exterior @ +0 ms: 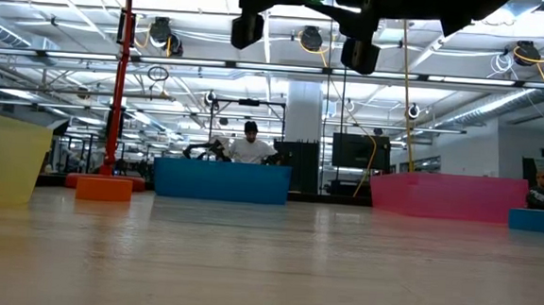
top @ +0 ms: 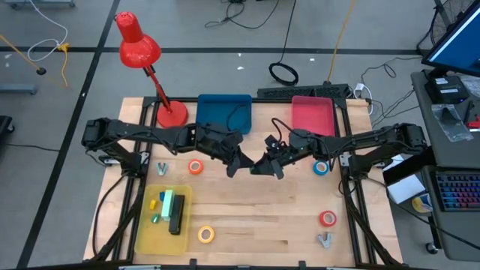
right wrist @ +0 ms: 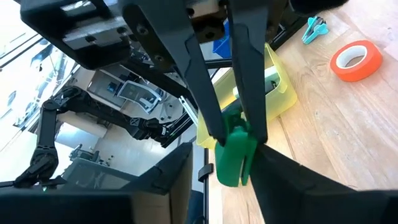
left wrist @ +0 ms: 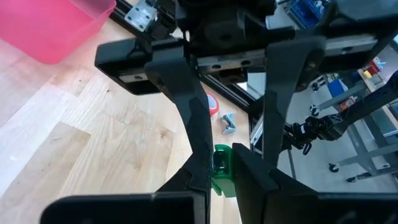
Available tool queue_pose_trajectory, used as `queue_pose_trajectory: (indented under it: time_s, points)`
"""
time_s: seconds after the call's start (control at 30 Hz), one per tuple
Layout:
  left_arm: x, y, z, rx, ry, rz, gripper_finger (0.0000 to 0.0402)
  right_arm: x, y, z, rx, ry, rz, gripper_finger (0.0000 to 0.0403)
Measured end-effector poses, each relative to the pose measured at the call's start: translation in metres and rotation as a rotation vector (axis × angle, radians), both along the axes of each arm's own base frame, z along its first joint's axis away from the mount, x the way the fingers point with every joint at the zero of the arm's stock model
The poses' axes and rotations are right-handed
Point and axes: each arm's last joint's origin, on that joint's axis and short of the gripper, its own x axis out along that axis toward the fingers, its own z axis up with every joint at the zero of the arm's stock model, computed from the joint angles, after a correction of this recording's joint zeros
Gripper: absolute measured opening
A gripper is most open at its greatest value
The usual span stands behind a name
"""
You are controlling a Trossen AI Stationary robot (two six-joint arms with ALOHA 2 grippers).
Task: Pick and place Stapler, Stapler remover, tape
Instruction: Put the green stapler into the yellow bin
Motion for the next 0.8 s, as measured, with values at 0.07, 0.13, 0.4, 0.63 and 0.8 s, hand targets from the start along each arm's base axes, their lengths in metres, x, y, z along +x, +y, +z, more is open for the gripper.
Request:
queue_pose_trajectory:
  time_s: [0.07, 0.13, 0.4, 0.63, 0.8]
  points:
    - [0.000, 0.000, -0.001, -0.003, 0.010, -0.002, 0.0040, 0.000, -0.001, 0.000, 0.000, 0.000, -0.002, 0.0160]
    - [-0.002, 0.000, -0.003, -0.016, 0.043, -0.008, 0.0040, 0.000, -0.002, -0.001, 0.000, 0.007, -0.006, 0.0171]
    - [-0.044, -0.007, 0.008, -0.109, 0.276, -0.017, 0.0040, -0.002, -0.010, -0.009, -0.005, 0.098, -0.029, 0.0202]
    - [-0.109, -0.041, -0.002, -0.187, 0.819, 0.208, 0.0040, -0.002, -0.014, -0.010, -0.027, 0.100, -0.039, 0.0207]
    - [-0.141, -0.078, -0.018, -0.224, 1.115, 0.325, 0.0040, -0.002, -0.017, -0.010, -0.028, 0.097, -0.049, 0.0205]
